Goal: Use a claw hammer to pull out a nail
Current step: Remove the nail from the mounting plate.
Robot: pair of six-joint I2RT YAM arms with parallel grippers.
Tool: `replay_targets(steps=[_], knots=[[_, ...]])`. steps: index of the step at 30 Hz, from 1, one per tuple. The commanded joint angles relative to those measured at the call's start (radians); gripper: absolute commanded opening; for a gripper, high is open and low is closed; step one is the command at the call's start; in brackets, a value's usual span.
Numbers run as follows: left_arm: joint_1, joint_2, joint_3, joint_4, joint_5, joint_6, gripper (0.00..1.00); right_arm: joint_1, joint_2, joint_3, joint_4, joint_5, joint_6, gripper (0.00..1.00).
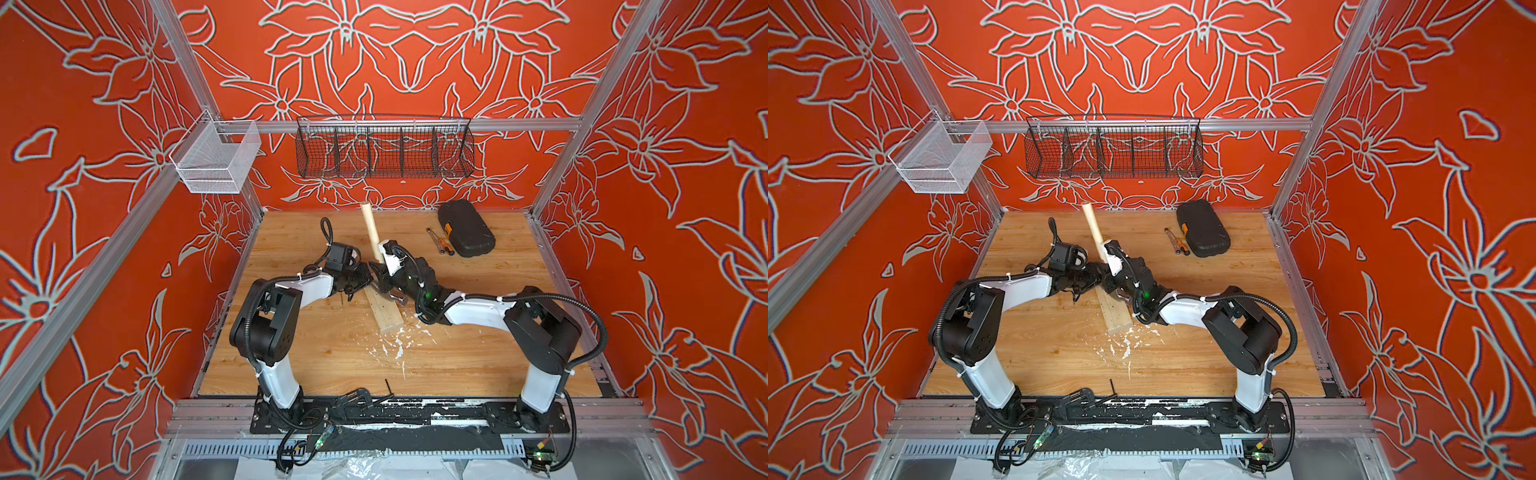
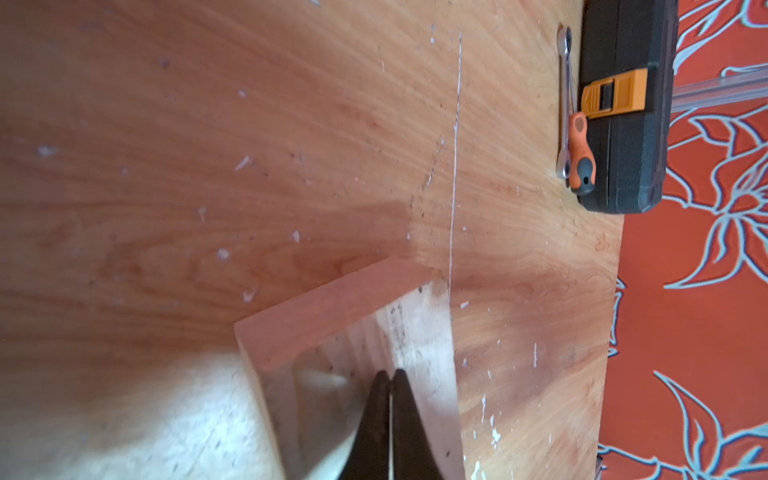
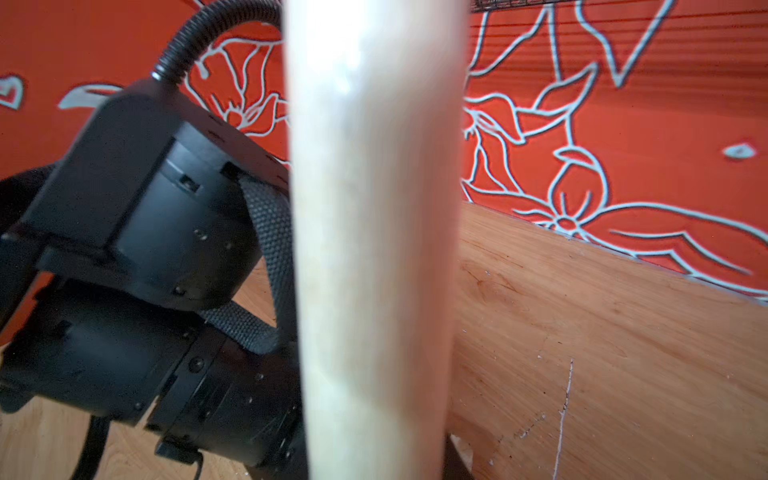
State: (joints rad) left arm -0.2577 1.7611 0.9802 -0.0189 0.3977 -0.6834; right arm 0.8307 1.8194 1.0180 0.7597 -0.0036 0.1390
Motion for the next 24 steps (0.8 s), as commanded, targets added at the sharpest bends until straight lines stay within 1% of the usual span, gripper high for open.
replay_targets(steps=[1,7,10,12,17,24], knots=[[-0.039,-0.015,-0.068,-0.261,0.009,0.039,0.11,0.008,-0.038,0.02,0.283,0.033,0.05,0.0],[-0.054,-0.109,-0.104,-0.283,0.014,0.045,0.16,0.017,-0.003,-0.021,0.337,0.063,0.056,0.0],[-0.06,-0.124,-0.117,-0.282,0.015,0.044,0.17,0.02,0.01,-0.012,0.342,0.079,0.033,0.0],[-0.061,-0.118,-0.119,-0.283,0.016,0.042,0.17,0.018,0.011,0.029,0.298,0.085,-0.001,0.0],[-0.062,-0.115,-0.123,-0.266,0.008,0.03,0.18,0.002,0.031,0.159,0.171,0.075,-0.039,0.0],[-0.061,-0.101,-0.129,-0.203,0.017,-0.009,0.19,-0.01,0.06,0.232,0.133,0.095,-0.051,0.0]])
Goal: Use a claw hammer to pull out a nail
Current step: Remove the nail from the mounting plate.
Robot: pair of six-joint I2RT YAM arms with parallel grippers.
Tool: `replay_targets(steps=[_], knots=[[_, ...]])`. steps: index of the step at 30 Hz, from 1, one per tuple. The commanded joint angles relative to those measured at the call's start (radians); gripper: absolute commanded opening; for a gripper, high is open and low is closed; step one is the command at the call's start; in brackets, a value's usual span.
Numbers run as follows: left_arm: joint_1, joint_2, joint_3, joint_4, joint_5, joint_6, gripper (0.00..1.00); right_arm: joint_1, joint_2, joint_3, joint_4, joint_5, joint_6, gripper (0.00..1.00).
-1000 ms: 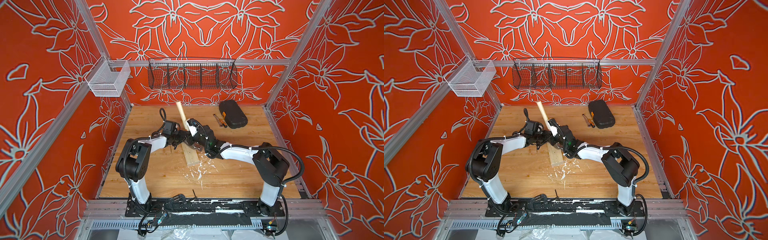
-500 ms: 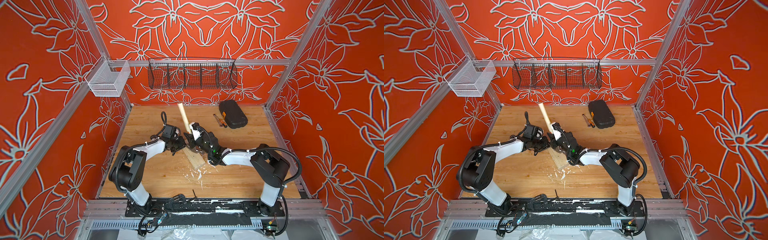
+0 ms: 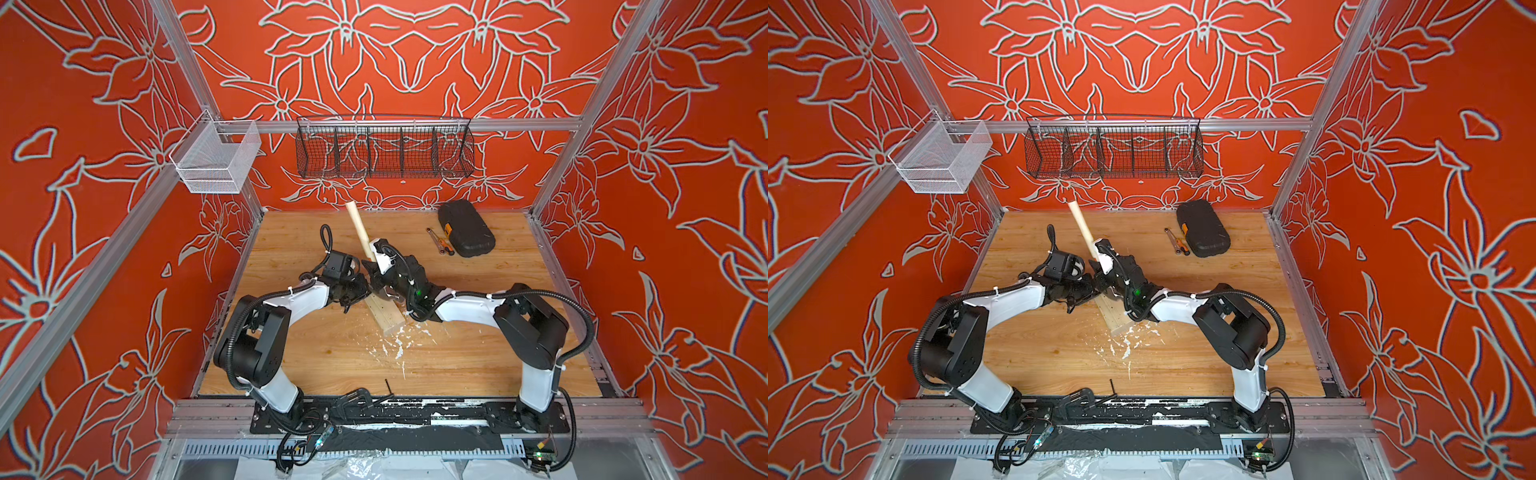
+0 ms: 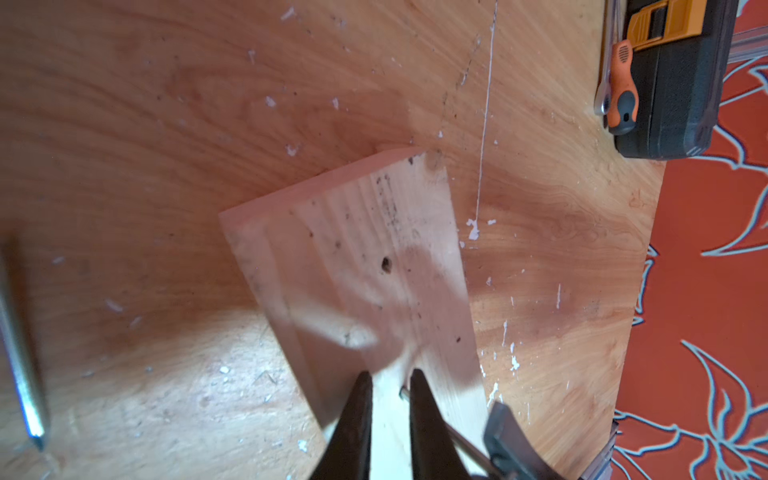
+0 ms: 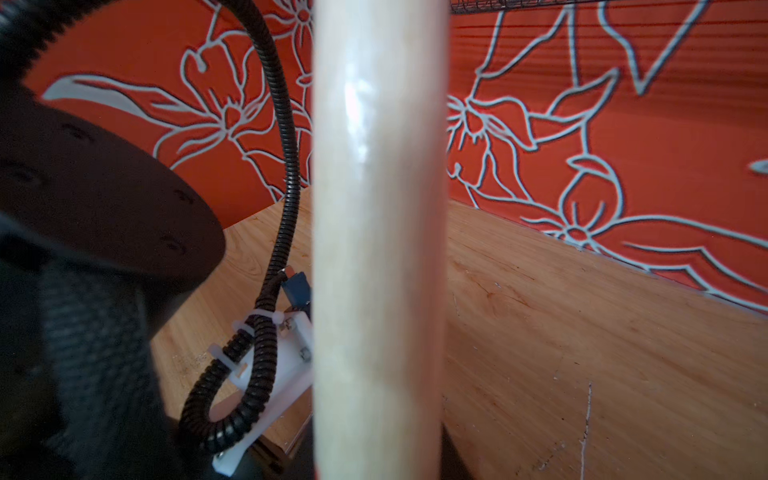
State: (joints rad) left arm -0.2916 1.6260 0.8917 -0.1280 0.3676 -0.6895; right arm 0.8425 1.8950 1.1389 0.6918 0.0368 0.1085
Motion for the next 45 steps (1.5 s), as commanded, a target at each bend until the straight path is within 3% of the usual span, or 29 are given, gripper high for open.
replay_targets(steps=[1,15,28,32,36,45], knots=[[-0.027,0.034,-0.043,-0.088,0.052,-0.008,0.19,-0.026,-0.011,0.121,0.196,0.055,-0.023,0.0],[-0.038,-0.025,-0.07,-0.019,0.092,-0.059,0.21,-0.046,0.033,0.182,0.17,0.04,-0.01,0.0],[-0.051,-0.02,-0.085,0.02,0.06,-0.067,0.22,-0.037,0.006,0.051,0.236,0.049,0.013,0.0],[-0.033,-0.047,-0.046,-0.012,0.043,-0.046,0.35,-0.03,-0.036,-0.024,0.274,0.042,0.029,0.0],[0.02,-0.049,0.002,-0.054,0.044,-0.039,0.41,-0.005,-0.048,-0.11,0.342,0.066,0.001,0.0],[0.076,0.0,0.086,-0.142,0.018,-0.018,0.37,-0.004,-0.048,-0.2,0.43,0.089,0.02,0.0]])
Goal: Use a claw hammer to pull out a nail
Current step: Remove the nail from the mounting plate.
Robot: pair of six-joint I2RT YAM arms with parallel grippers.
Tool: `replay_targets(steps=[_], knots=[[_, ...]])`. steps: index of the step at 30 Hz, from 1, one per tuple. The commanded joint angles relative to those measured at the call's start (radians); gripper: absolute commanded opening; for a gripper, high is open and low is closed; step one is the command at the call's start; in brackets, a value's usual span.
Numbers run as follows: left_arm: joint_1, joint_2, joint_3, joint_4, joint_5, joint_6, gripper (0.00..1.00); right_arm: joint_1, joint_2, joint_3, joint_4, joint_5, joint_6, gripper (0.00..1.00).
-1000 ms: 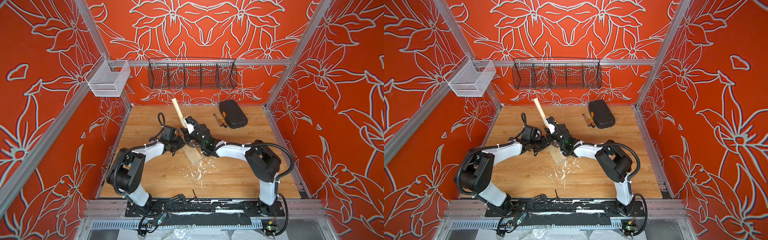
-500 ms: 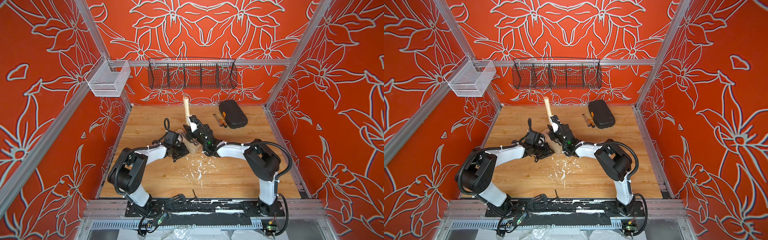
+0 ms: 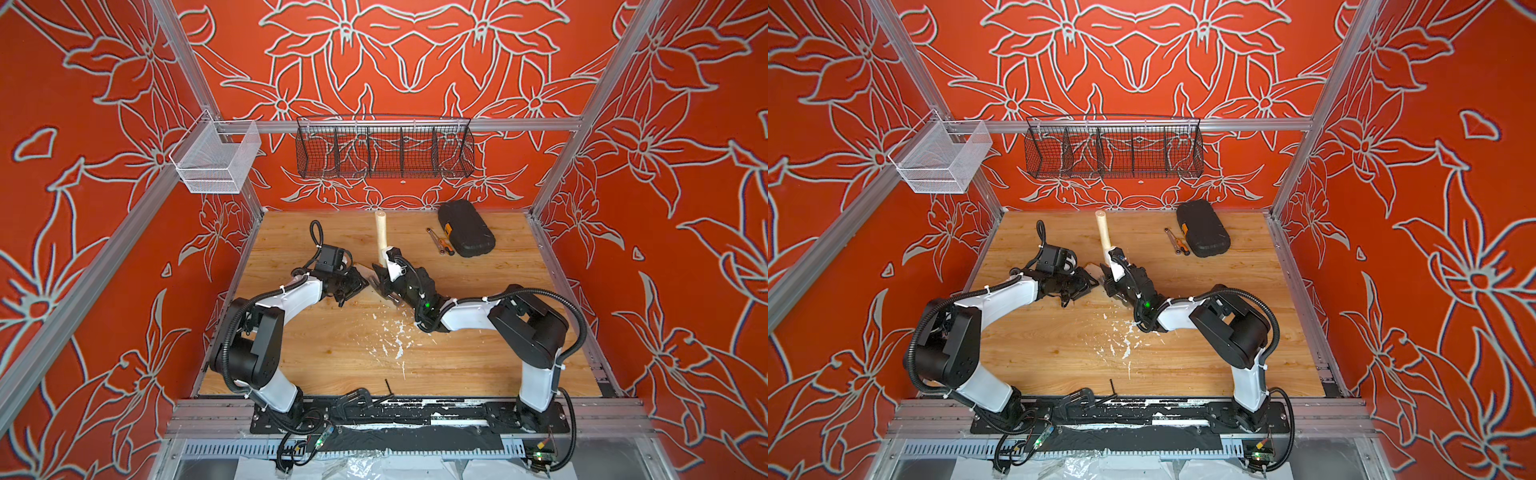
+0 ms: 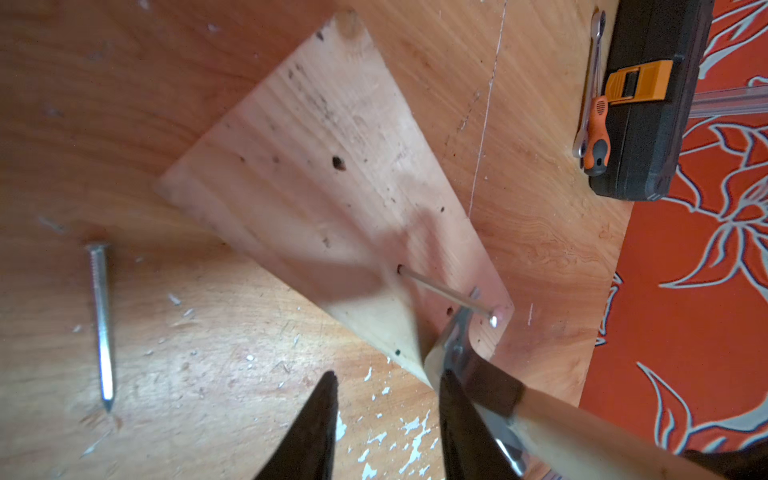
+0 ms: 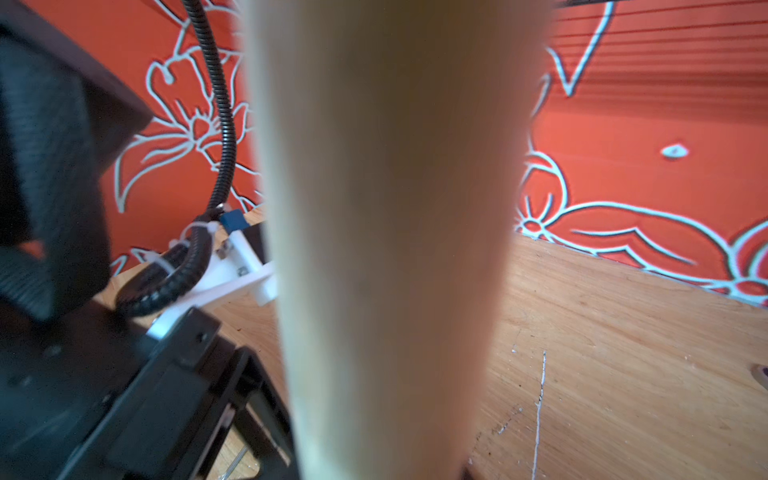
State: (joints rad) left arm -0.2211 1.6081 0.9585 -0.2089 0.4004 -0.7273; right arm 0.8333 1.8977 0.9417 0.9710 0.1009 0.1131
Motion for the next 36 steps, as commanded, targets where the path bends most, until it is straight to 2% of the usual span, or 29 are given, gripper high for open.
replay_targets(steps=[1,6,9,13,17,22,29,36], knots=[[0.009,0.007,0.015,-0.056,-0.021,0.019,0.37,0.005,-0.049,-0.008,0.156,0.028,0.017,0.0],[0.036,-0.043,0.035,-0.075,-0.055,0.03,0.33,0.005,-0.033,0.005,0.162,0.017,0.015,0.0],[0.053,0.003,0.105,-0.138,-0.069,0.055,0.31,0.004,-0.019,0.053,0.122,-0.002,0.007,0.0],[0.076,0.066,0.149,-0.135,-0.074,0.07,0.3,-0.001,0.008,0.137,0.062,-0.031,-0.007,0.0],[0.082,0.146,0.21,-0.141,-0.035,0.079,0.29,-0.008,0.036,0.218,0.011,-0.05,-0.016,0.0],[0.083,0.219,0.228,-0.149,-0.031,0.075,0.29,-0.015,0.057,0.273,-0.015,-0.062,-0.015,0.0],[0.083,0.284,0.217,-0.15,-0.007,0.068,0.29,-0.014,0.055,0.175,0.118,-0.049,0.014,0.0],[0.085,0.321,0.187,-0.168,-0.026,0.034,0.29,0.002,0.041,-0.006,0.325,0.014,0.03,0.0]])
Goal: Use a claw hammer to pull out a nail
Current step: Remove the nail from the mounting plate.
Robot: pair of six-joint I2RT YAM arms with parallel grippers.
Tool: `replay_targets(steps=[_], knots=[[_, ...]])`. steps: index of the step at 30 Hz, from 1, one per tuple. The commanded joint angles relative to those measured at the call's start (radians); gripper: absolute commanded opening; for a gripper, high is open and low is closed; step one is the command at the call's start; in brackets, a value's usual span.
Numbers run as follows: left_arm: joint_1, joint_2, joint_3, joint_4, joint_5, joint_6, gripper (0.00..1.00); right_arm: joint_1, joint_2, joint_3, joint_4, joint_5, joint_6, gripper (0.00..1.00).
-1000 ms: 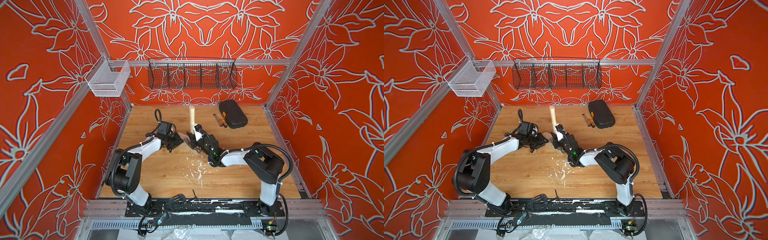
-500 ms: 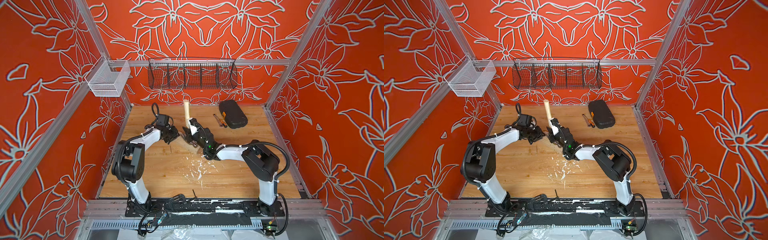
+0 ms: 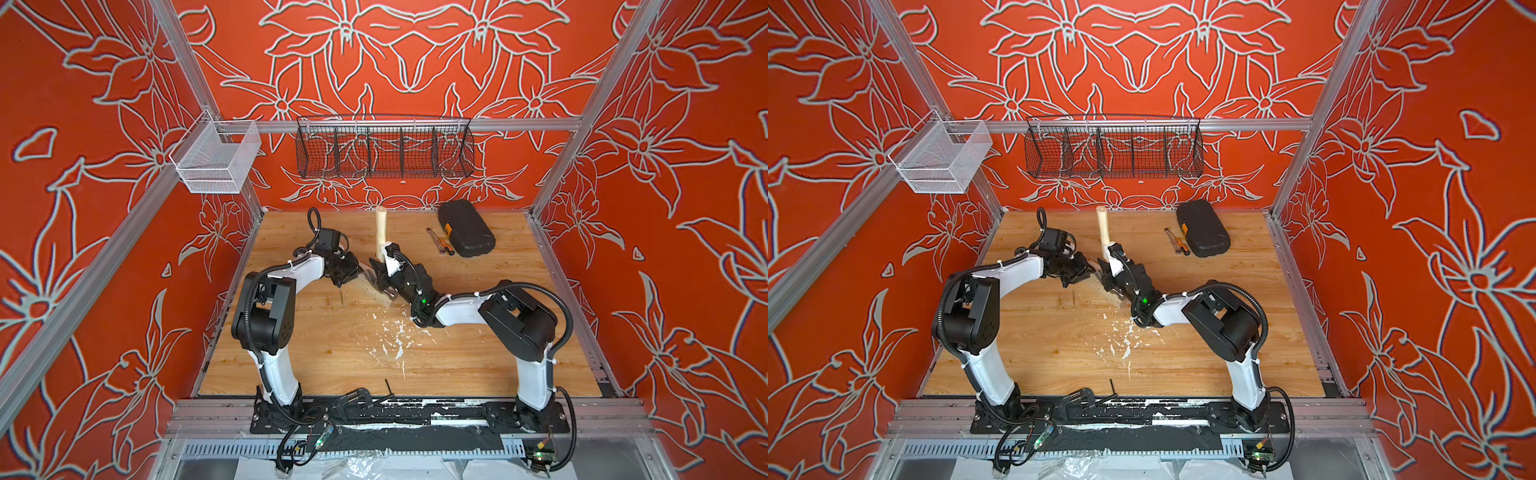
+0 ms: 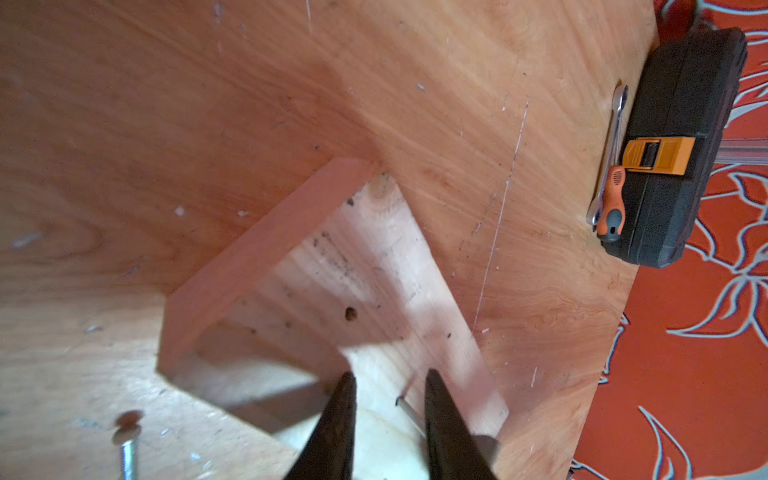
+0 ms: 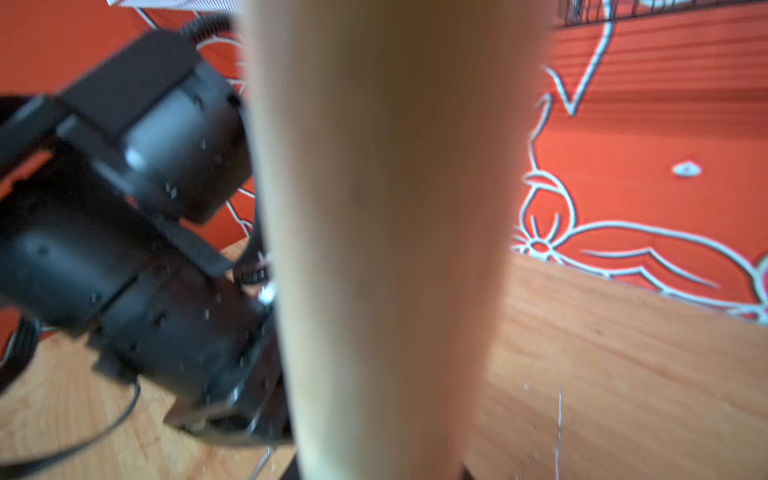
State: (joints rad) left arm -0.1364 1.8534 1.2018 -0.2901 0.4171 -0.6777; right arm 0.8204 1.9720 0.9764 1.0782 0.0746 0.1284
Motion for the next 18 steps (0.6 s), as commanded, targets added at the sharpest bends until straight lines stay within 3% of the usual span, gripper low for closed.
replay_targets(steps=[1,8,18], knots=[[0.0,0.076,-0.066,-0.079,-0.039,-0.022,0.29,0.021,-0.035,-0.062,0.241,0.05,0.014,0.0],[0.0,0.094,-0.084,-0.064,-0.026,-0.042,0.29,0.048,-0.013,-0.131,0.332,0.079,0.011,0.0],[0.0,0.077,-0.094,-0.066,-0.024,-0.043,0.29,0.046,0.025,0.052,0.106,0.06,-0.048,0.0]])
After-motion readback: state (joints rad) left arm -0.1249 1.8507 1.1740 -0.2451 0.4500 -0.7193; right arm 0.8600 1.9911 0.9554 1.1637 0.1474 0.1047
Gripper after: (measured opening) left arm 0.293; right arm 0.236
